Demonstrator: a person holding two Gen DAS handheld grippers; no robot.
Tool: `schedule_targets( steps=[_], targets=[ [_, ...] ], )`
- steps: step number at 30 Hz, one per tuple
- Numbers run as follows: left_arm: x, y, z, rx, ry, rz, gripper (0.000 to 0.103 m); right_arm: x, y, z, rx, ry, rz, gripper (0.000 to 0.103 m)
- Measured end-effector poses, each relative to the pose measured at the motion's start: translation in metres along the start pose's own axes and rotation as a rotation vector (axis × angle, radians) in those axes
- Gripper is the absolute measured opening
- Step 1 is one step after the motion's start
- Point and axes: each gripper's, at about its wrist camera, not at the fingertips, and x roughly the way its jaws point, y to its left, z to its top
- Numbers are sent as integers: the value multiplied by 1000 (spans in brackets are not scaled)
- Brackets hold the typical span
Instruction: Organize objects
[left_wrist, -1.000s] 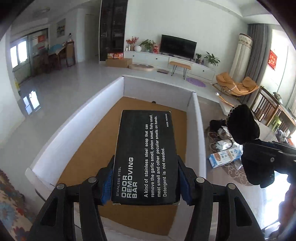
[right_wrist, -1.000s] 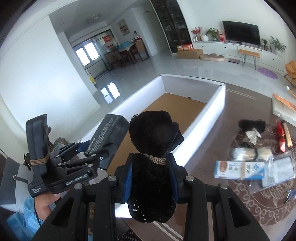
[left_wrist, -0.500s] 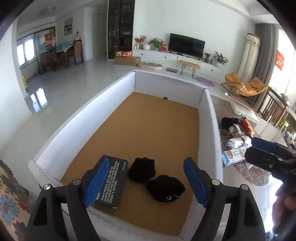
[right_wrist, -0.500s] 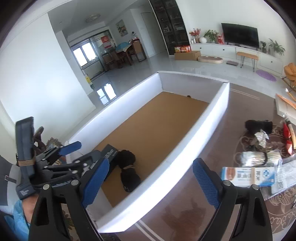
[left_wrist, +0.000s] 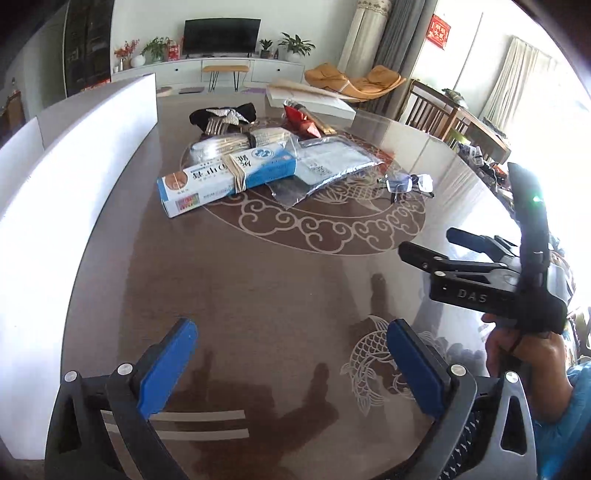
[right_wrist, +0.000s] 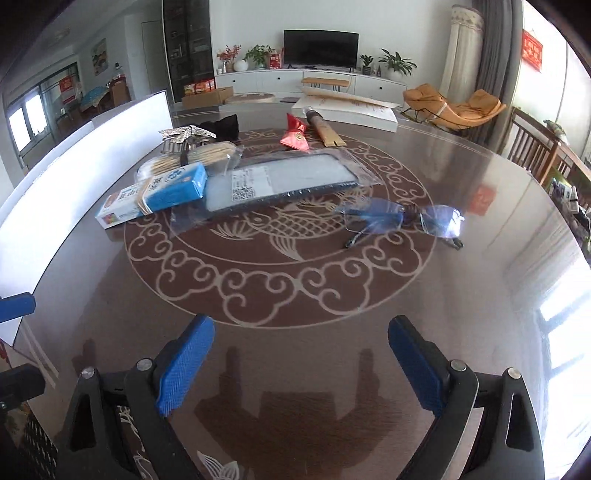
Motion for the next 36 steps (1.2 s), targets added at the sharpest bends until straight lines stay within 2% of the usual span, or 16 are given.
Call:
schedule_targets(
  steps=[2, 8, 12, 17, 24, 36],
  targets=[
    [17, 0, -2, -23, -4, 20, 103, 2, -4, -4, 8, -2, -10, 96],
    [44, 7, 23, -44, -22, 53, 103, 6, 0, -3, 2, -8, -31, 96],
    [55, 3, 31, 14, -24, 105, 103, 12, -3, -4, 15, 23, -39, 96],
    [63, -6, 32, 90, -13, 178, 103, 18, -7, -5, 51, 45, -40, 103],
    [73, -5, 46, 60, -13, 201, 103, 18, -8, -5, 54, 46, -38, 103],
    [75, -4, 47, 56, -15, 205, 103, 18, -8, -5, 55, 46, -37, 103]
  ],
)
